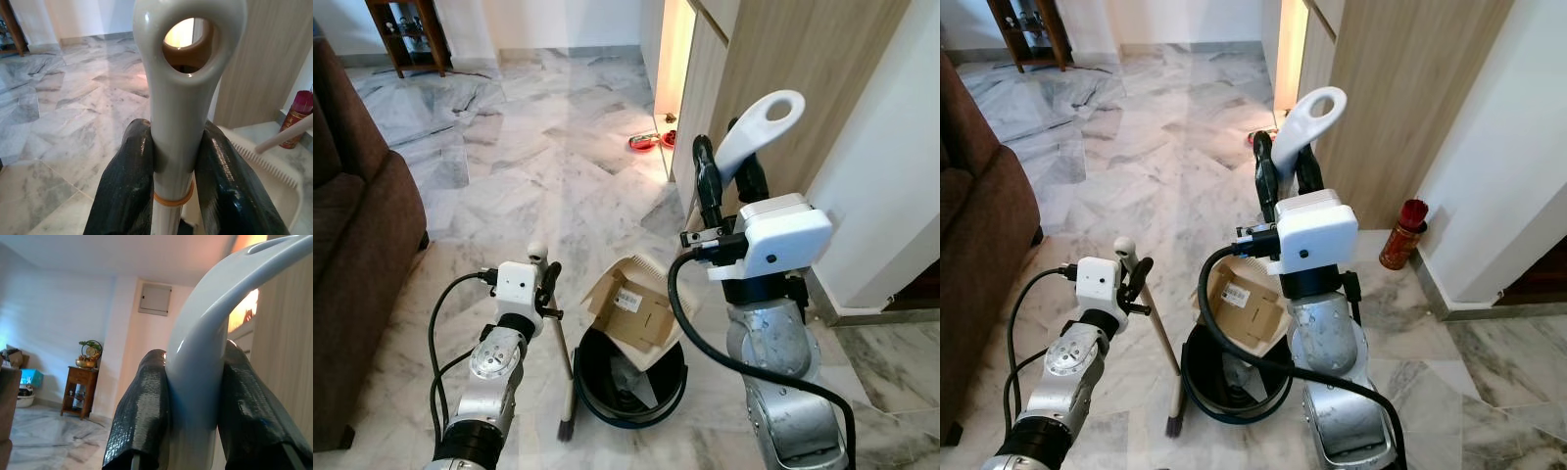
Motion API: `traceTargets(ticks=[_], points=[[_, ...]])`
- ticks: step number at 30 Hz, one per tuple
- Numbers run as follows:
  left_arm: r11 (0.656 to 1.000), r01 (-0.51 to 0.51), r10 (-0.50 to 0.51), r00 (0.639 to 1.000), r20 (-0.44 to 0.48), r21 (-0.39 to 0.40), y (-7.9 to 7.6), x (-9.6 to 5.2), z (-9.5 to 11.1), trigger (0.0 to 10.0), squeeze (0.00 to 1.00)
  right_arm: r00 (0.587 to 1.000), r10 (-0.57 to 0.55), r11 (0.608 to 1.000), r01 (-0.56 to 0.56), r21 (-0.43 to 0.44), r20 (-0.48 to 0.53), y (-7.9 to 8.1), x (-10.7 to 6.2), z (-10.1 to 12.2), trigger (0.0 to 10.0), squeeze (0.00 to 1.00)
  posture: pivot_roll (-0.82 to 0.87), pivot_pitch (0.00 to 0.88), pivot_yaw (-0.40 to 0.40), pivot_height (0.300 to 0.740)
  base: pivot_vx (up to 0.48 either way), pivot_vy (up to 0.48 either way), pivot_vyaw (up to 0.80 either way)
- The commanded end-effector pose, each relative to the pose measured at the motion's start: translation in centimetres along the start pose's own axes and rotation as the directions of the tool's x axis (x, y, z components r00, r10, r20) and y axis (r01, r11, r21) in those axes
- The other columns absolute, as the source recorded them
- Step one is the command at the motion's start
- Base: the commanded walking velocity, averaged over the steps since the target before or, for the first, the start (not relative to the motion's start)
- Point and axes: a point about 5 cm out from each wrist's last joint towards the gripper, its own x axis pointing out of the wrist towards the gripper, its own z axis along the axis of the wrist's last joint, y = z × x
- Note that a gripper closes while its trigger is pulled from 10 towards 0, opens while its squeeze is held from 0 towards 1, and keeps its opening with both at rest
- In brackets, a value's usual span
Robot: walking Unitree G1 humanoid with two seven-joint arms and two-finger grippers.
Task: Sweep floor
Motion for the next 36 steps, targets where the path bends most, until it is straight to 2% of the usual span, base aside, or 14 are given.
traceTargets(ticks=[1,10,15,20,26,27,28,31,34,35,36], points=[[1.000,0.001,-0.001,0.999,0.054,0.004,0.0,0.5,1.0,10.0,0.00,0.995,0.008,1.000,-0.006,-0.017,0.095,0.0,0.2,1.9,10.0,0.00,0.14,0.087,-0.016,0.740,0.000,0.000,0.00],[1.000,0.001,-0.001,0.998,0.056,0.003,0.0,0.5,1.0,10.0,0.00,0.992,0.043,0.999,-0.042,-0.011,0.117,1.2,0.0,2.5,10.0,0.00,0.14,0.088,-0.017,0.740,0.000,0.000,0.00],[1.000,0.003,-0.003,0.998,0.057,0.002,0.0,0.5,1.1,10.0,0.00,0.982,0.112,0.992,-0.101,-0.077,0.153,2.2,-0.1,3.0,10.0,0.00,0.13,0.088,-0.018,0.740,0.000,0.000,0.00],[1.000,0.007,-0.007,0.998,0.058,0.000,-0.2,0.5,1.1,10.0,0.00,0.988,0.069,0.995,-0.059,-0.078,0.135,1.7,0.0,2.6,10.0,0.00,0.14,0.087,-0.017,0.740,0.000,0.000,0.00],[1.000,0.003,-0.003,0.998,0.055,0.003,0.0,0.4,1.0,10.0,0.00,0.994,-0.003,0.972,0.029,-0.235,0.111,-1.4,0.9,1.5,10.0,0.00,0.13,0.086,-0.017,0.740,0.000,0.000,0.00],[1.000,0.002,-0.002,0.999,0.054,0.004,0.0,0.4,1.0,10.0,0.00,0.994,-0.043,0.955,0.071,-0.288,0.101,-2.9,1.1,1.0,10.0,0.00,0.13,0.086,-0.017,0.740,0.000,0.000,0.00],[1.000,0.001,-0.001,0.999,0.054,0.005,0.0,0.4,1.0,10.0,0.00,0.993,-0.063,0.947,0.090,-0.309,0.097,-3.7,1.2,0.7,10.0,0.00,0.13,0.085,-0.018,0.740,0.000,0.000,0.00],[1.000,-0.001,0.000,0.999,0.053,0.004,0.0,0.4,1.0,10.0,0.00,0.990,-0.101,0.923,0.129,-0.362,0.095,-5.1,1.3,0.4,10.0,0.00,0.13,0.085,-0.018,0.740,0.000,0.000,0.00],[1.000,-0.002,0.001,0.999,0.052,0.005,0.1,0.3,0.9,10.0,0.00,0.980,-0.184,0.895,0.198,-0.400,0.073,-7.4,1.2,-0.2,10.0,0.00,0.13,0.085,-0.018,0.740,0.000,0.000,0.00],[1.000,-0.003,0.002,0.999,0.051,0.005,0.1,0.3,0.9,10.0,0.00,0.971,-0.233,0.873,0.230,-0.431,0.045,-8.8,0.9,-1.0,10.0,0.00,0.13,0.085,-0.019,0.740,0.000,0.000,0.00],[1.000,-0.003,0.003,0.999,0.051,0.005,0.1,0.2,0.9,10.0,0.00,0.968,-0.248,0.865,0.238,-0.441,0.036,-9.2,0.8,-1.2,10.0,0.00,0.13,0.085,-0.019,0.740,0.000,0.000,0.00]])
